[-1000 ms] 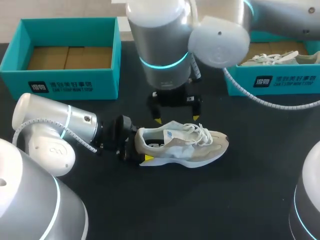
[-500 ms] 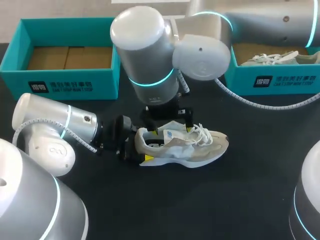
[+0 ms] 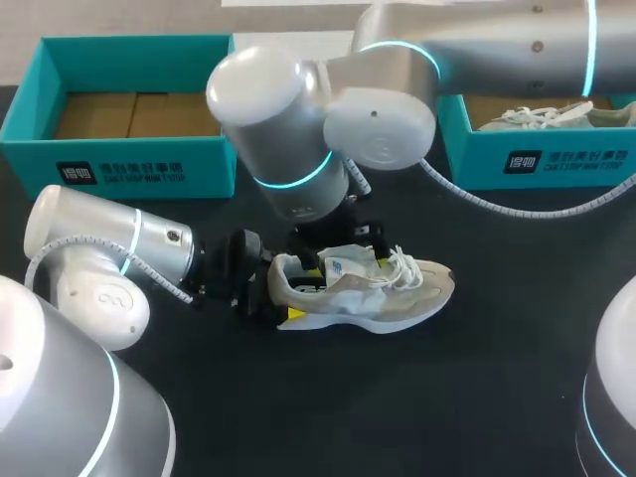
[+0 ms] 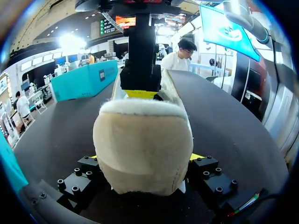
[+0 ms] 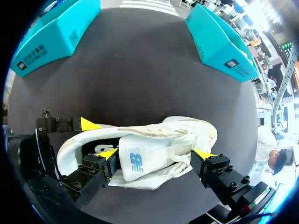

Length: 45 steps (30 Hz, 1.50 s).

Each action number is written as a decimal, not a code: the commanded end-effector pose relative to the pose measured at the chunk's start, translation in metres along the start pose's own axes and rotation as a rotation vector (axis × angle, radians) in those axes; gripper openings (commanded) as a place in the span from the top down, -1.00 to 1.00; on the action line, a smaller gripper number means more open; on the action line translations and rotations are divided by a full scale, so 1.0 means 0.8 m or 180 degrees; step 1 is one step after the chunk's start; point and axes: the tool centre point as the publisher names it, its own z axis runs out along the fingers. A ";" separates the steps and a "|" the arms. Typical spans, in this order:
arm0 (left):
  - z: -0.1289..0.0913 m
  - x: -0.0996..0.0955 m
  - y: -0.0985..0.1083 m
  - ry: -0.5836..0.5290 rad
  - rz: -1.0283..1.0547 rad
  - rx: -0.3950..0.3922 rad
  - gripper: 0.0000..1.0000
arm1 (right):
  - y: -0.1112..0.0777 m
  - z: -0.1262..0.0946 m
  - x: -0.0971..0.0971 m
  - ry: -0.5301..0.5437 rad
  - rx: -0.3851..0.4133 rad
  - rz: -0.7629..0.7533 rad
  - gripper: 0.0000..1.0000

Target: Take the shoe out of the shoebox, open the shoe tongue, remove and reinsert the insole, then place the shoe into the shoebox

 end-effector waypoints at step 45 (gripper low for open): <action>0.004 -0.004 0.006 -0.0005 -0.0001 -0.0014 1.00 | 0.013 0.046 -0.147 0.0161 -0.0007 0.0511 1.00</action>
